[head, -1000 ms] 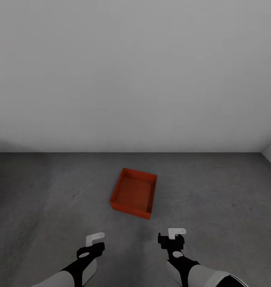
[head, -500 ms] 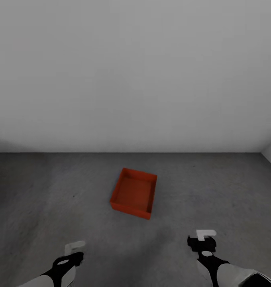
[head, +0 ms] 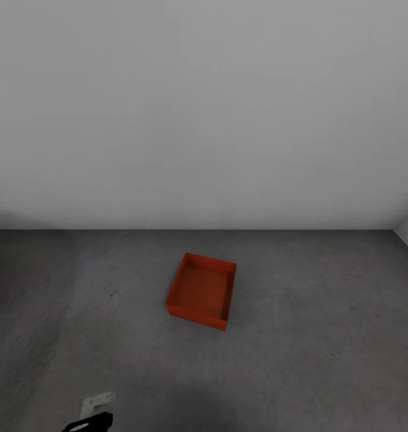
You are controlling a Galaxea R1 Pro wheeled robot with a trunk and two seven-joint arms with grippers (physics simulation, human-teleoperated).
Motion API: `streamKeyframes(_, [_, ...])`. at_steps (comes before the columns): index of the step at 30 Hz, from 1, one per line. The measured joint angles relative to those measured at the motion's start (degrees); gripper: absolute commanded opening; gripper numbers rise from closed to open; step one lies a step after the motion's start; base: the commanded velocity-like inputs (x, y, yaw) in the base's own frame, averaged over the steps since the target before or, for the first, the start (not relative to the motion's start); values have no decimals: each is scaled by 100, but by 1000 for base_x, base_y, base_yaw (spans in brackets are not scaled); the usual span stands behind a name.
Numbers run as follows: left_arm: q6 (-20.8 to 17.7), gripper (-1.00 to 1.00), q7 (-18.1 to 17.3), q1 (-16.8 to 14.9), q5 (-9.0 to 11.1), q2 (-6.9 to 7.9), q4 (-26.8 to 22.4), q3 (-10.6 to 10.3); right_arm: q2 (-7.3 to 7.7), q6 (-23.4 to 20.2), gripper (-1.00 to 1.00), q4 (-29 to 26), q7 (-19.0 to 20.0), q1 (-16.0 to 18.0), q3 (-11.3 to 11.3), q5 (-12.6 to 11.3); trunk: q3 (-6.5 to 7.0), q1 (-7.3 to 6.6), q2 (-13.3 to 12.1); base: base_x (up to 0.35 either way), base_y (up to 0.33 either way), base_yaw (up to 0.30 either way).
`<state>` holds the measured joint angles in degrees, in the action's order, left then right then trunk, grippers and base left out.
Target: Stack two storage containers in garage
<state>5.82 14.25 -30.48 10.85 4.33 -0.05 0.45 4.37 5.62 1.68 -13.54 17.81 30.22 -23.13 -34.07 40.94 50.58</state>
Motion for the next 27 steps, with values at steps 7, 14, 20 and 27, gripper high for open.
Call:
streamKeyframes(7, [0,100,-21,479,59,-54,2,-1,-16,302,100,-1,302,-460,5,18,126,-154,-281,0,0,0])
streamKeyframes(14, [-7,100,-29,823,67,-203,5,2,-238,388,100,-1,668,-824,7,5,252,-308,-562,0,0,0])
streamKeyframes(20, [3,100,-30,1103,66,-294,5,-1,-297,390,100,-1,843,-858,2,-12,325,-396,-724,0,0,0])
streamKeyframes(27, [25,100,-50,1431,66,-308,1,-1,-310,387,100,-1,879,-863,1,-16,325,-396,-724,0,0,0])
